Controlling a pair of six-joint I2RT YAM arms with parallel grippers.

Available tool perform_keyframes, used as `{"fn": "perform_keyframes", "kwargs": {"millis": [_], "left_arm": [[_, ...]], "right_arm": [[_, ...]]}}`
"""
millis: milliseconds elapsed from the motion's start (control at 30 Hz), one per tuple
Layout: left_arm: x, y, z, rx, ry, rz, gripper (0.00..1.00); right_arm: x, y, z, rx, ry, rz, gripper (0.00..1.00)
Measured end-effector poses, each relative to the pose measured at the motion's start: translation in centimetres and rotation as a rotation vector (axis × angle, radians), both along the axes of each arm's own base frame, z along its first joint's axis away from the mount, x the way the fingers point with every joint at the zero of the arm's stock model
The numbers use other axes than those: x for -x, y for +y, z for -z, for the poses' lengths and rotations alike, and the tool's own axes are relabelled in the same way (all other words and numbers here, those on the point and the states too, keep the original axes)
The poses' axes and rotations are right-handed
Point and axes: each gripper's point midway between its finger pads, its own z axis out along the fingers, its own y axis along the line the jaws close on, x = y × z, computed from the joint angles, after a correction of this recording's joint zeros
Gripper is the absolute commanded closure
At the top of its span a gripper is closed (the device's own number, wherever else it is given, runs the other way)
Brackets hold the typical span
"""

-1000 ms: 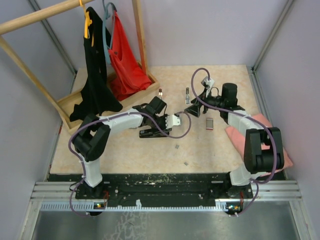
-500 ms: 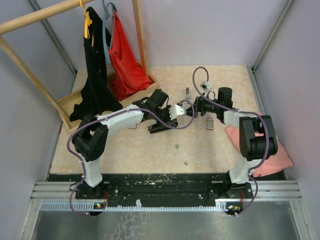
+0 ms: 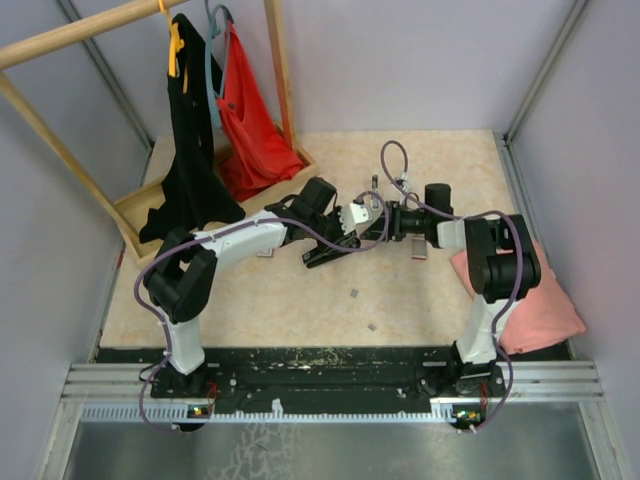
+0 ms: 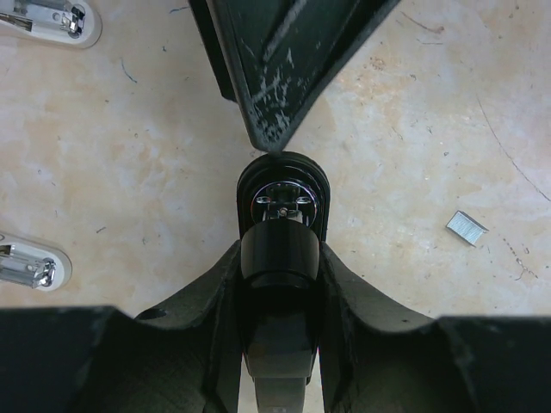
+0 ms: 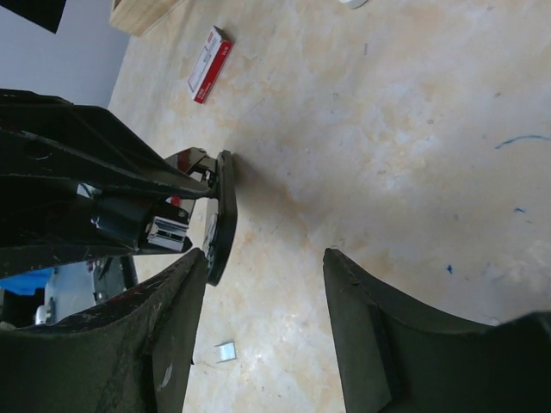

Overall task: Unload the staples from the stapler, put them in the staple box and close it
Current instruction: Pick up the stapler from the center of the board.

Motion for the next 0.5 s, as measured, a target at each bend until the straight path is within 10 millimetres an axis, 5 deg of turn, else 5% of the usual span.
{"fn": "perform_keyframes", "kwargs": {"millis": [500], "left_arm": [[0.0,-0.3,0.0,0.02,0.007,-0.015,1.0]], "right_arm": [[0.7,2.1,0.0,-0.029,0.059,-0.071,0.54]]}}
